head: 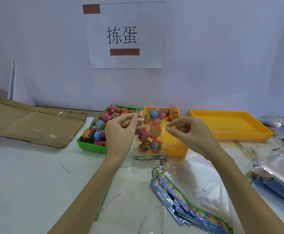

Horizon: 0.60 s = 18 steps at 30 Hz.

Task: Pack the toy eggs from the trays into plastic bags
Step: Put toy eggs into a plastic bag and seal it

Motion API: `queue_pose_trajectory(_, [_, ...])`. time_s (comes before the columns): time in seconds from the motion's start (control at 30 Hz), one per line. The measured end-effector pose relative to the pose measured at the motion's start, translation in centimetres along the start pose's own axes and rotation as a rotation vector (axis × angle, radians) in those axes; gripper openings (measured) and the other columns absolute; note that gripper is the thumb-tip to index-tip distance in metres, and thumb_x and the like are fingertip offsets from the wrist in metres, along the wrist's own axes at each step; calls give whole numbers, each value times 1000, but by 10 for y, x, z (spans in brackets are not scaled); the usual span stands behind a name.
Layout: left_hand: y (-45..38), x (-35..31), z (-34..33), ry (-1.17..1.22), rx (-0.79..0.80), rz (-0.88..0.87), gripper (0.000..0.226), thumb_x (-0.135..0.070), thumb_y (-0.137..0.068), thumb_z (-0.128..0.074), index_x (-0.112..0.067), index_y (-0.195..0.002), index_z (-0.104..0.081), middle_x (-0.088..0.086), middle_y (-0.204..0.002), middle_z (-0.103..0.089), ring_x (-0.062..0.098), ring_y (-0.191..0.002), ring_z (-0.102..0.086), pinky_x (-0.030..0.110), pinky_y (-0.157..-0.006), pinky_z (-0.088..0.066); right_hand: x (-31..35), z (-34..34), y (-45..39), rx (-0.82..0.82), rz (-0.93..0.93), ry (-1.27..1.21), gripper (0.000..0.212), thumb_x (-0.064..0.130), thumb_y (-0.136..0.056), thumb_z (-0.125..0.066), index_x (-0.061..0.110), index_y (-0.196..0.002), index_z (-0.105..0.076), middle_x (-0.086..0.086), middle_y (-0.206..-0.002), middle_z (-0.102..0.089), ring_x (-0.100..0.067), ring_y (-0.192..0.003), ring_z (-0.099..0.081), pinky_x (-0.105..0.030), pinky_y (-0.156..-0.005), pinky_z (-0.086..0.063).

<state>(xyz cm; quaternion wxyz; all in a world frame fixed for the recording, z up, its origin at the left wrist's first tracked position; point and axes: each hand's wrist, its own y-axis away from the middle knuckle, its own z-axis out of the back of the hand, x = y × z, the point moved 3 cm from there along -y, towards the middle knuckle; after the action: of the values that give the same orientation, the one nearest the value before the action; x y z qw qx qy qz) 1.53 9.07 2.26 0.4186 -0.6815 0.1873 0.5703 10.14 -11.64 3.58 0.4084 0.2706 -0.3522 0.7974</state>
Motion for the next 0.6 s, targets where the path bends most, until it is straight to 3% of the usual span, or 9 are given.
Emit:
queue_pose_trajectory(0.07, [0, 1, 0, -13, 3, 3, 15, -13, -101, -66, -19, -109, -78, -3, -87, -81, 18, -76, -79, 46, -77, -65, -4, -1, -1, -70, -29, -58, 17, 29, -102, -64, 21, -92, -74, 0, -57, -66, -10, -44, -60, -20, -49, -44])
queue_pose_trajectory(0.1, [-1, 1, 0, -15, 4, 5, 15, -14, -101, -66, -18, -109, -78, -3, -87, -81, 18, -76, -79, 45, -76, -65, -5, -3, -1, -54, -58, -125, 16, 21, -105, -60, 16, -97, -73, -2, -58, -68, -15, -46, -64, -24, -47, -47])
queue_pose_trajectory(0.17, [-1, 1, 0, -19, 9, 3, 15, -14, -101, -66, -18, -109, -78, -3, -88, -81, 18, -75, -79, 43, -74, -65, -7, -5, -2, 4, -92, -97, 13, 9, -101, -64, 14, -102, -76, 3, -78, -74, -15, -67, -72, -27, -57, -54])
queue_pose_trajectory(0.23, [-1, 0, 0, -19, 14, 0, 15, -13, -102, -66, -21, -107, -77, -4, -87, -81, 18, -75, -79, 40, -71, -66, -13, -5, -2, 72, -95, 104, 23, 4, -92, -71, 25, -92, -80, 12, -97, -71, -5, -87, -66, -21, -65, -50])
queue_pose_trajectory(0.3, [-1, 0, 1, -21, 18, -1, 15, -13, -102, -66, -23, -105, -76, -4, -86, -81, 18, -74, -79, 39, -70, -66, -23, -2, -2, 96, -163, 142, 33, 0, -87, -71, 32, -86, -78, 10, -98, -69, -3, -86, -61, -20, -63, -46])
queue_pose_trajectory(0.43, [-1, 0, 0, -16, 38, -6, 17, -12, -102, -66, -26, -101, -76, -3, -86, -81, 20, -73, -79, 38, -69, -66, -39, 7, -3, -3, -282, 68, 16, 19, -82, -86, 25, -91, -74, 12, -81, -58, 0, -74, -54, -25, -63, -41])
queue_pose_trajectory(0.53, [-1, 0, -1, -4, 50, -12, 20, -11, -101, -66, -28, -99, -76, -3, -86, -81, 20, -72, -79, 37, -68, -66, -49, 16, -5, -131, -361, 17, 23, 29, -87, -83, 14, -101, -72, 5, -70, -62, -12, -65, -58, -30, -64, -47])
queue_pose_trajectory(0.6, [-1, 1, -1, -16, 49, -12, 16, -12, -101, -66, -23, -103, -77, -3, -86, -81, 20, -73, -79, 40, -70, -66, -56, 24, -4, -159, -393, 105, 29, 25, -91, -78, 13, -115, -67, -2, -75, -68, -20, -69, -65, -35, -68, -52])
